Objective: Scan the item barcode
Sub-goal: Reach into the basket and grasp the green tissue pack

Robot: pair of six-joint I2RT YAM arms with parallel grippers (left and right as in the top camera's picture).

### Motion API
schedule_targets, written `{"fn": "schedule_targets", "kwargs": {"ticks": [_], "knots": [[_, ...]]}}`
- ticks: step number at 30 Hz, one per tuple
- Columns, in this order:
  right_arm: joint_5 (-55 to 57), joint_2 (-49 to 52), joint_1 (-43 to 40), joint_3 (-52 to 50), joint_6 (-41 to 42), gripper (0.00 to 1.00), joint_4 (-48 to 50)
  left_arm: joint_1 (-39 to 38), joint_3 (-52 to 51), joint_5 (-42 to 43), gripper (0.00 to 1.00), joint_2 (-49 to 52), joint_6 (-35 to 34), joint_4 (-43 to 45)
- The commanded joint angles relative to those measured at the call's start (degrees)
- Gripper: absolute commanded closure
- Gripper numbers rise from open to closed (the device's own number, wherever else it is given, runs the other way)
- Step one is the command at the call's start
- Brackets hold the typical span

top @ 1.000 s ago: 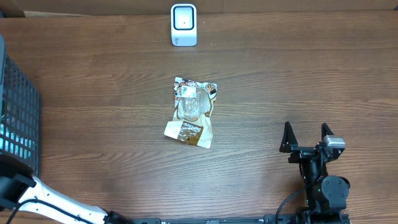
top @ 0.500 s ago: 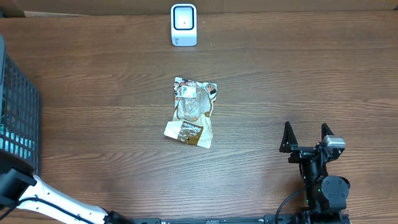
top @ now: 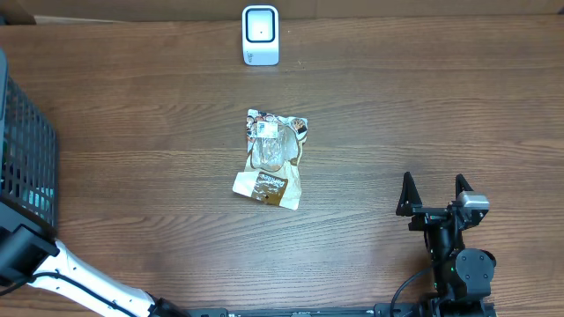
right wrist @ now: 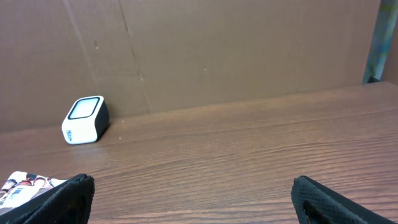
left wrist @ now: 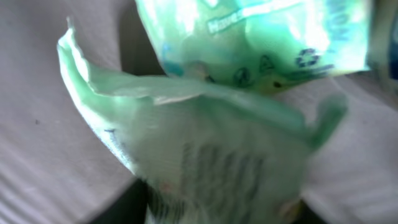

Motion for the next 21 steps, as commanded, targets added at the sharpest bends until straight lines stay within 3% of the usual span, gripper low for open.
{"fn": "schedule_targets", "kwargs": {"ticks": [1, 2, 10, 21], "knots": [[0.11, -0.52, -0.37, -0.61, -0.02, 0.00, 0.24, 0.31, -1.18, -1.25, 0.90, 0.55, 1.14, -0.15], [0.11, -0.52, -0.37, -0.61, -0.02, 0.00, 0.24, 0.31, -1.18, -1.25, 0.96, 0.55, 1.14, -0.24], [0.11, -0.52, -0.37, -0.61, -0.02, 0.00, 0.24, 0.31, 2.27, -0.98, 0.96, -1.18, -0.87, -3.63], [0.11, -0.52, -0.37, -0.61, -0.02, 0.00, 0.24, 0.20, 23.39, 12.09, 0.96, -17.29, -0.94, -13.25]]}}
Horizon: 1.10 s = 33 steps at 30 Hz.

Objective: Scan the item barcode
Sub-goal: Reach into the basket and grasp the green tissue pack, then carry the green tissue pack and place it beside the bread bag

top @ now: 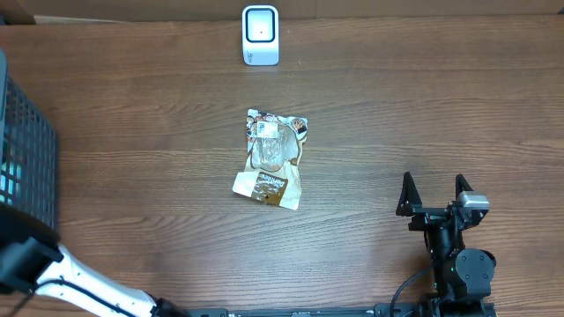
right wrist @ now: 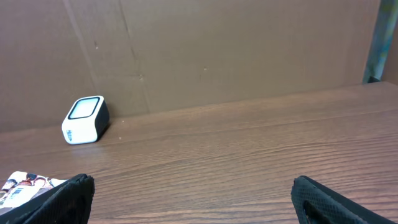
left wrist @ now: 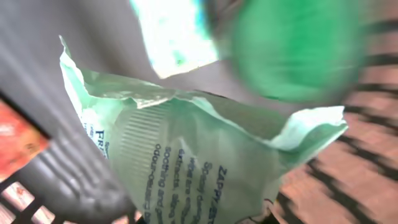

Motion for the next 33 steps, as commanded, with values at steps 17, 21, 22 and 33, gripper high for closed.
{"fn": "schedule_targets", "kwargs": {"ticks": [17, 21, 22, 33], "knots": [[0.11, -0.52, -0.37, -0.61, 0.00, 0.00, 0.26, -40.61, 4.04, -0.81, 0.96, -27.08, 4.28, -8.52], [0.09, -0.52, -0.37, -0.61, 0.00, 0.00, 0.26, -51.06, -4.02, -3.45, 0.95, -22.34, 4.26, -6.56], [0.09, -0.52, -0.37, -0.61, 0.00, 0.00, 0.26, -52.89, -5.95, -3.72, 0.96, -21.00, 4.28, -5.90], [0.09, -0.52, -0.37, -0.61, 0.00, 0.00, 0.26, -64.76, -23.93, -4.48, 0.95, -5.66, 2.38, 7.78]]}}
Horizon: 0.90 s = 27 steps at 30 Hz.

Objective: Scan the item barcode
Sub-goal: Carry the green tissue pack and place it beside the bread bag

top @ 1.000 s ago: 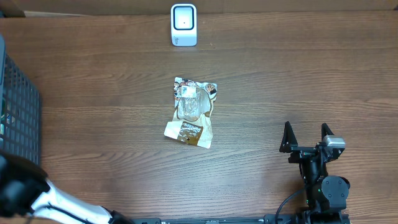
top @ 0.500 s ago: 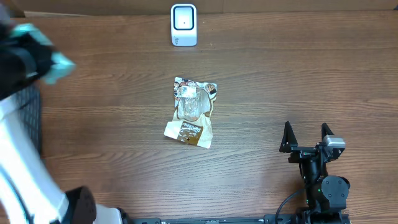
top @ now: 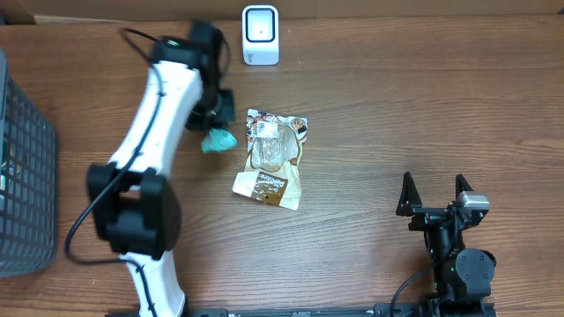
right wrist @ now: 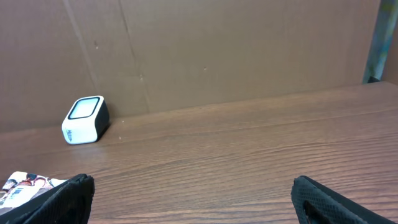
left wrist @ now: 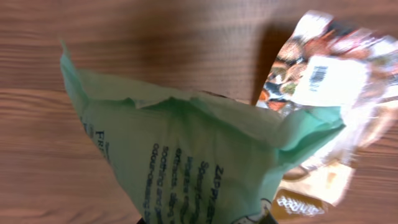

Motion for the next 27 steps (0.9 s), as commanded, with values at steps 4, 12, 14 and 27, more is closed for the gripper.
{"fn": "schedule_targets", "kwargs": {"ticks": [4, 12, 14, 27], "knots": [[0.13, -0.52, -0.37, -0.61, -0.02, 0.00, 0.26, -1.14, -3.65, -2.60, 0.96, 6.78, -1.95, 2.67], [0.13, -0.52, -0.37, -0.61, -0.02, 0.00, 0.26, -1.03, -2.69, -2.54, 0.25, 7.61, -2.56, 3.43], [0.13, -0.52, -0.37, -0.61, -0.02, 0.00, 0.26, -0.87, -0.31, -2.54, 0.24, 6.97, -2.58, 1.40], [0.13, -0.52, -0.37, -0.61, -0.02, 0.00, 0.26, 14.58, 27.50, -4.42, 0.18, -11.61, -2.60, -13.79]]}}
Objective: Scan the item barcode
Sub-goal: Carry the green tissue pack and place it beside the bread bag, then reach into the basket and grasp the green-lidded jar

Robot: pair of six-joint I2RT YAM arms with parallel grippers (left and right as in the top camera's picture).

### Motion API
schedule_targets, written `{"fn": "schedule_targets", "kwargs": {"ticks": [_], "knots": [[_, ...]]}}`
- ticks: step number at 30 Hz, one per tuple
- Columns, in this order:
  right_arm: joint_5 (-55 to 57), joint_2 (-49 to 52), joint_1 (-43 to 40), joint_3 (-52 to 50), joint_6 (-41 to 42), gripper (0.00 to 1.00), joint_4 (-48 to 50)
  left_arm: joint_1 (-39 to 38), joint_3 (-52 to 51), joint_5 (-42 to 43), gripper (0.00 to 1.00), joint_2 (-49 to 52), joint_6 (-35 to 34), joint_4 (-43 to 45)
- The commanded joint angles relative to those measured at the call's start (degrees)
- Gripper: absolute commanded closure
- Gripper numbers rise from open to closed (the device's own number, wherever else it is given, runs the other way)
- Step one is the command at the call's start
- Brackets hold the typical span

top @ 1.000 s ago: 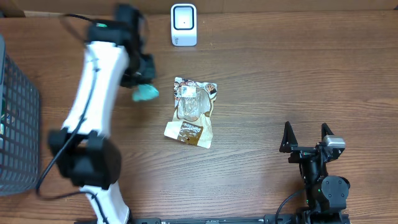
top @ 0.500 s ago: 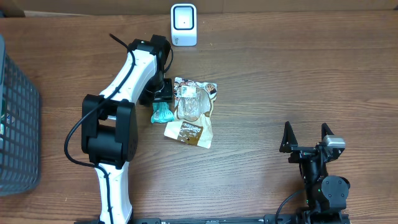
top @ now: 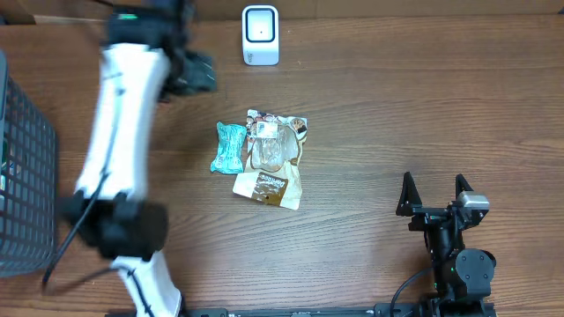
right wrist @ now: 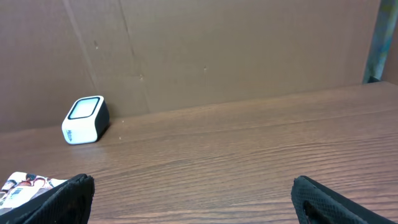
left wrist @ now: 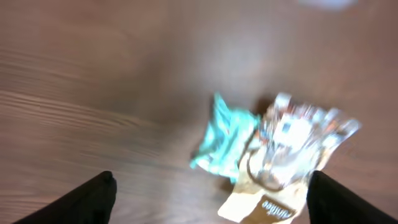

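A green packet point(top: 228, 147) lies flat on the table, touching the left side of a clear snack bag point(top: 275, 157). The left wrist view shows the green packet point(left wrist: 225, 135) and the snack bag point(left wrist: 292, 155) below, blurred. My left gripper point(top: 196, 74) is open, raised to the upper left of the packet, holding nothing. The white scanner point(top: 260, 35) stands at the table's far edge, also in the right wrist view as the scanner point(right wrist: 85, 119). My right gripper point(top: 434, 195) rests open near the front right, far from both bags.
A dark wire basket point(top: 25, 167) stands at the left edge of the table. A brown cardboard wall point(right wrist: 217, 50) rises behind the scanner.
The left gripper has let go of the green packet, which now lies beside the snack bag. The gripper is open and farther back and left, higher above the table. The right arm is still.
The left gripper was shut on the green packet down in the basket, out of the overhead view. Then it held the packet over the table just left of the snack bag. Now the packet lies on the table and the gripper is open.
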Motion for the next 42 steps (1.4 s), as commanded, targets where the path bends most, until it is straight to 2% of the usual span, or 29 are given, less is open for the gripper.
{"fn": "schedule_targets", "kwargs": {"ticks": [1, 5, 8, 11, 15, 20, 23, 30, 42], "knots": [[0.13, -0.52, -0.37, -0.61, 0.00, 0.00, 0.28, 8.74, 3.54, -3.41, 0.17, -9.14, -1.14, -2.23], [0.11, -0.52, -0.37, -0.61, 0.00, 0.00, 0.28, 23.02, 3.54, -4.48, 0.16, -13.66, -1.92, -4.85], [0.11, -0.52, -0.37, -0.61, 0.00, 0.00, 0.28, 34.36, 3.50, -3.43, 0.10, -14.01, -1.88, -4.57], [0.11, -0.52, -0.37, -0.61, 0.00, 0.00, 0.28, 44.17, 3.28, -0.11, 0.08, -12.59, -1.88, -1.57], [0.11, -0.52, -0.37, -0.61, 0.00, 0.00, 0.28, 51.23, 3.28, 5.92, 0.03, -8.55, -1.90, 6.86], [0.13, -0.52, -0.37, -0.61, 0.00, 0.00, 0.28, 53.05, 3.28, 6.71, 0.00, -1.79, 0.42, 13.44], [0.11, -0.52, -0.37, -0.61, 0.00, 0.00, 0.28, 53.00, 3.28, 6.69, 0.03, 3.04, 3.15, 13.77], [0.11, -0.52, -0.37, -0.61, 0.00, 0.00, 0.28, 53.02, 3.28, 4.02, 0.06, 14.12, 4.61, 13.92], [0.13, -0.52, -0.37, -0.61, 0.00, 0.00, 0.28, 52.63, 3.26, 2.60, 0.06, 21.29, 7.80, 17.07]]}}
